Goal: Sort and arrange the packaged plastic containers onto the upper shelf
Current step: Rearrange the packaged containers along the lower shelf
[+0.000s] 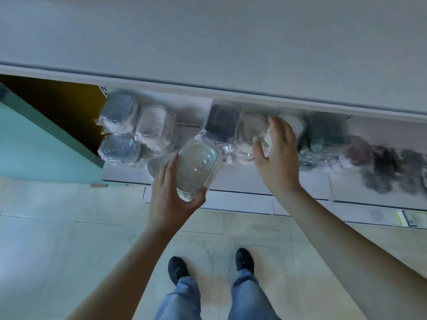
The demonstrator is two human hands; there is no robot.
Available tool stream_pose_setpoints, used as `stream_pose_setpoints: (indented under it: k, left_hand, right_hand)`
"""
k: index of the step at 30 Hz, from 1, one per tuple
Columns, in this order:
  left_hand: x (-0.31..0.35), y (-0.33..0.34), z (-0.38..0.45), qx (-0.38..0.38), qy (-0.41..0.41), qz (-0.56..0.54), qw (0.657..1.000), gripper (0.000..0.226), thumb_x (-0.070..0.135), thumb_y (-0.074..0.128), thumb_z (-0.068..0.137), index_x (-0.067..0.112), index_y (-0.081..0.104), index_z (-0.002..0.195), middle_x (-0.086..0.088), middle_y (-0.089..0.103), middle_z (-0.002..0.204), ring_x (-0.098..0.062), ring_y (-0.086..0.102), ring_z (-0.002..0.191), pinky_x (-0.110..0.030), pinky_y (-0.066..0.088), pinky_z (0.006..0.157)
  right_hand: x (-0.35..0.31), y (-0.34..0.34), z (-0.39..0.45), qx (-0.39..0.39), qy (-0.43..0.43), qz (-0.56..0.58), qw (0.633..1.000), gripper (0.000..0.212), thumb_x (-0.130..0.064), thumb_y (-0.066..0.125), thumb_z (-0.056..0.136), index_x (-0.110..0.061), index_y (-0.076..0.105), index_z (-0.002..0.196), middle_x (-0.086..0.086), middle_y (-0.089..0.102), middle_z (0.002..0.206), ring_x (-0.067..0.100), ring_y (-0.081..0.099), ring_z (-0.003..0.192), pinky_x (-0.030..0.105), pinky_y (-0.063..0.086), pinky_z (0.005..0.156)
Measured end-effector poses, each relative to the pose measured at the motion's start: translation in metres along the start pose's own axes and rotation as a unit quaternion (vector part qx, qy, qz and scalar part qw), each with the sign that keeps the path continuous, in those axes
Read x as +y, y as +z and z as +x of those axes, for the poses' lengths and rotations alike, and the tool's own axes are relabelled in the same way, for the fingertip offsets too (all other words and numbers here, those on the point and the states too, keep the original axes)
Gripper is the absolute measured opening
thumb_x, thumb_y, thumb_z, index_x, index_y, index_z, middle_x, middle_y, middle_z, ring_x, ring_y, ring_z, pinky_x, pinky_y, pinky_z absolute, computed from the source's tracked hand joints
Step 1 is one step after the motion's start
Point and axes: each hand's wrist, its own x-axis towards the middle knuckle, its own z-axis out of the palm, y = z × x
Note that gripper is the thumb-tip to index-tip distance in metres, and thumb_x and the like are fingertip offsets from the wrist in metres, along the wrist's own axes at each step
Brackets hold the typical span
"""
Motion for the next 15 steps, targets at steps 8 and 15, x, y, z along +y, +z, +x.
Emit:
stream_pose_setpoints:
  k: [8,15]
  left_hand:
    - [0.090,0.104,0.052,0.088,-0.003,0.140,0.986,0.096,0.066,0.061,0.072,0.009,0.043,0.146,-0.008,0.057,0.137,-0.031,0.045,0.128,-0.050,0.035,0.107]
    - [0.109,0.173,0.083,0.086,-0.020,0.165,0.982,0.096,0.057,0.072,0.074,0.006,0.039,0.149,-0.012,0.053,0.140,-0.033,0.044,0.128,-0.042,0.032,0.108]
  right_hand:
    - [0.108,-0.027,0.026,-0.057,-0.020,-0.051,0.997,0.058,-0.034,0.058,0.098,-0.005,0.044,0.146,0.019,0.042,0.152,0.037,0.039,0.140,0.051,0.043,0.110]
    - [0.177,0.002,0.043,-0.228,-0.013,-0.097,0.969,0.076,-0.053,0.053,0.097,-0.020,0.023,0.159,0.010,0.009,0.168,0.034,0.005,0.155,0.045,0.014,0.125]
